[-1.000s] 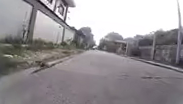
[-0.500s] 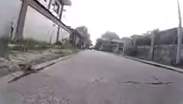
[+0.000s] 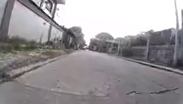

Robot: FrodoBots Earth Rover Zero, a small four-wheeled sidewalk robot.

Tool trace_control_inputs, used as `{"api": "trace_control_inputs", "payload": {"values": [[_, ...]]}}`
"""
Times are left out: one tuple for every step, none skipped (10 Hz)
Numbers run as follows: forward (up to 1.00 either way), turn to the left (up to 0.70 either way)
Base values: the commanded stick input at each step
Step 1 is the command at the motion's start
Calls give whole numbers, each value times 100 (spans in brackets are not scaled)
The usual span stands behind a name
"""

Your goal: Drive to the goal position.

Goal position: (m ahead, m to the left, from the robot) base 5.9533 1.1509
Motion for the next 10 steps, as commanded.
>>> {"api": "trace_control_inputs", "payload": {"values": [[100, 0], [100, 0], [100, 1], [100, 2], [100, -38], [100, -27], [100, -17], [100, -6], [100, 0], [100, 1]]}}
